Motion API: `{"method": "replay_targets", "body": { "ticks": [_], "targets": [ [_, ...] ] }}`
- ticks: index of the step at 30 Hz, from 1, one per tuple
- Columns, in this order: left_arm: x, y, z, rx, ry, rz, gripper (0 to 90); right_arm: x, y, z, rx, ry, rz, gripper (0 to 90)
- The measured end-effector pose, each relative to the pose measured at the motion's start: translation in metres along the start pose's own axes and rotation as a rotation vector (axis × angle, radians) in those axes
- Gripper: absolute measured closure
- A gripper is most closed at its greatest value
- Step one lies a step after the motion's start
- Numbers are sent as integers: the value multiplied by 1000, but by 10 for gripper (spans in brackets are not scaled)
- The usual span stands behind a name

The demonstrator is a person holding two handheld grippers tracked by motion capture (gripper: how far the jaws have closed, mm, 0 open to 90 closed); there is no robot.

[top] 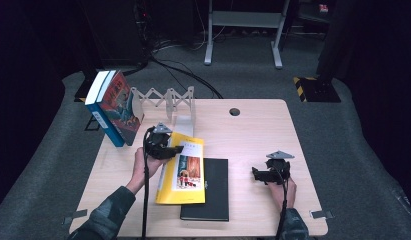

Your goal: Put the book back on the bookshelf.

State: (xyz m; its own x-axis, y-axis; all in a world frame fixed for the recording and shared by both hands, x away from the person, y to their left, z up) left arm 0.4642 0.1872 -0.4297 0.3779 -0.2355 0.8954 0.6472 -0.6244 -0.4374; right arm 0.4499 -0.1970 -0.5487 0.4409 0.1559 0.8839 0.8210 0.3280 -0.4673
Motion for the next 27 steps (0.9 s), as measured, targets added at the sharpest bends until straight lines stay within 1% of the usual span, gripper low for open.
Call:
{"method": "replay_targets", "body": {
  "ticks": [2, 3, 5, 6, 8, 9, 11, 12, 14, 15, 16, 17, 19, 20, 22, 24, 27],
  "targets": [
    [3, -2, 1, 6, 3, -9, 693, 0, 0, 0, -4, 5, -4, 78],
    [4, -3, 2, 8, -3, -21, 699, 0, 0, 0, -4, 4, -3, 78],
    [9, -8, 5, 17, 1, -42, 712, 0, 0, 0, -1, -1, -4, 78],
    [10, -10, 6, 21, -11, -60, 718, 0, 0, 0, -2, 0, -5, 79],
    [15, -15, 8, 29, -17, -87, 729, 0, 0, 0, 0, -1, -3, 80],
    [17, -18, 9, 30, -27, -108, 744, 0, 0, 0, 0, -2, -3, 81],
    [23, -26, 10, 34, -25, -139, 753, 0, 0, 0, 0, -1, -3, 81],
    [27, -30, 11, 34, -16, -148, 753, 0, 0, 0, 0, -1, -3, 81],
    [34, -38, 12, 37, -12, -181, 756, 0, 0, 0, -1, -2, -4, 82],
    [38, -43, 12, 46, 8, -193, 759, 0, 0, 0, -1, -1, -5, 83],
    [40, -45, 12, 45, 8, -206, 759, 0, 0, 0, 0, -2, -4, 83],
    [43, -49, 11, 76, 49, -208, 760, 0, 0, 0, 0, -2, -5, 83],
    [47, -55, 13, 97, 71, -226, 761, 0, 0, 0, 0, -2, -7, 83],
    [48, -57, 14, 109, 75, -239, 761, 0, 0, 0, 4, -9, -5, 84],
    [50, -62, 18, 113, 55, -260, 760, 0, 0, -1, 2, -13, -4, 84],
    [53, -67, 22, 124, 45, -286, 760, 0, 0, 0, -2, -3, -3, 84],
    [56, -72, 26, 155, 37, -318, 760, 0, 0, 0, -3, -3, -4, 84]
  ]
}}
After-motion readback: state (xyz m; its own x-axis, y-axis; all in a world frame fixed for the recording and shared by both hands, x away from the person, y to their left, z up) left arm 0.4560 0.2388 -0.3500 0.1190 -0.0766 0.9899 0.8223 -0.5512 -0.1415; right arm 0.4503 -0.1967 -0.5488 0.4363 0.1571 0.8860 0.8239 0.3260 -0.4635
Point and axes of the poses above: each handheld gripper's, and its own axes: y roughly forward along the jaws, x roughly out of its top, z roughly to its left, the point moved 3 cm from there along y, roughly forward along the jaws, and after that the axes turned 15 degrees about -z, right-handed, at the moved point
